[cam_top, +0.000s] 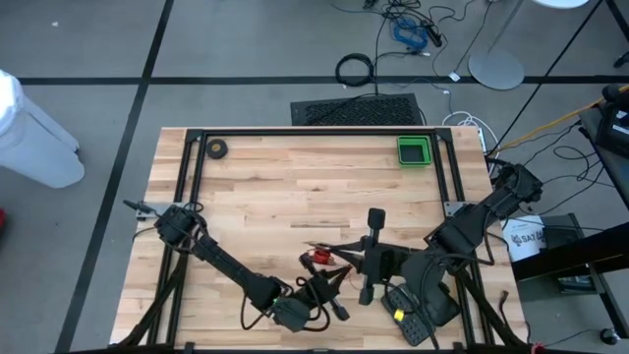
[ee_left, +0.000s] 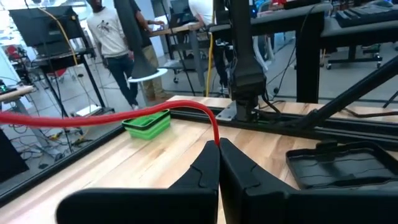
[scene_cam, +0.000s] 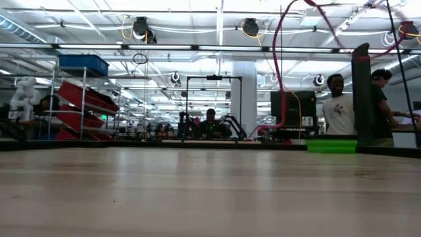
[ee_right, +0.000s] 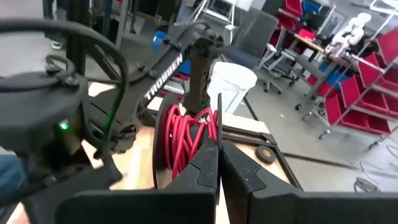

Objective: Coil cords
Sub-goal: Coil the red wire into the spool

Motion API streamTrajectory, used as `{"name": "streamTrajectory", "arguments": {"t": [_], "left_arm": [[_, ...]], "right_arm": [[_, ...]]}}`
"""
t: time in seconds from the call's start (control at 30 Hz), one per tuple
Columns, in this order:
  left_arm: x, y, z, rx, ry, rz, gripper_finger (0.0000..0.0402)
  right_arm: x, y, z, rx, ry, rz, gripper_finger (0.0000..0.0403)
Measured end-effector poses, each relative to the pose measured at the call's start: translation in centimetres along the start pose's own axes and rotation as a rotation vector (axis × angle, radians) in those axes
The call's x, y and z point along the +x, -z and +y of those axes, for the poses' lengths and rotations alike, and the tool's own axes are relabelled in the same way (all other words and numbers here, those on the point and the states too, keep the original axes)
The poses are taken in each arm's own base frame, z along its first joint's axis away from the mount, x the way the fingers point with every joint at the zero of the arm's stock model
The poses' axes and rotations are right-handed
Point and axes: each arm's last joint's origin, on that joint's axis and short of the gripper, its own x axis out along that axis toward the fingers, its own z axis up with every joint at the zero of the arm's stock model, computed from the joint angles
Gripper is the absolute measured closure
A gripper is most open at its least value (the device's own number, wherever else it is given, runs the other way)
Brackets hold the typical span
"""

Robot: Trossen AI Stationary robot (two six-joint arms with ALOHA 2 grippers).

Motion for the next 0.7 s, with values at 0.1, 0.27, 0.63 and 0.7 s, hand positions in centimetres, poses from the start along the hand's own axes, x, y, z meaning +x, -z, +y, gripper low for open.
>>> {"name": "streamTrajectory", "arguments": {"t": [0.1, 0.27, 0.63, 0.7], "left_arm": [[0.5, 0.1, 0.2, 0.003, 0.007, 0.006, 0.0401], [1.2, 0.2, 0.3, -0.023, 0.063, 0.007, 0.0401], [1.3, -0.2, 0.4, -0.052, 0.075, -0.014, 0.0402], [1.3, -0.3, 0.4, -0.042, 0.076, -0.021, 0.0402]], "right_arm": [[-0.2, -0.3, 0.2, 0.001, -0.008, -0.027, 0.0403], [-0.6, -0.8, 0.5, 0.003, -0.022, -0.068, 0.0403], [0.2, -0.3, 1.1, -0.002, 0.036, -0.041, 0.0403], [0.5, -0.1, 1.1, -0.012, 0.083, -0.030, 0.0403]]}}
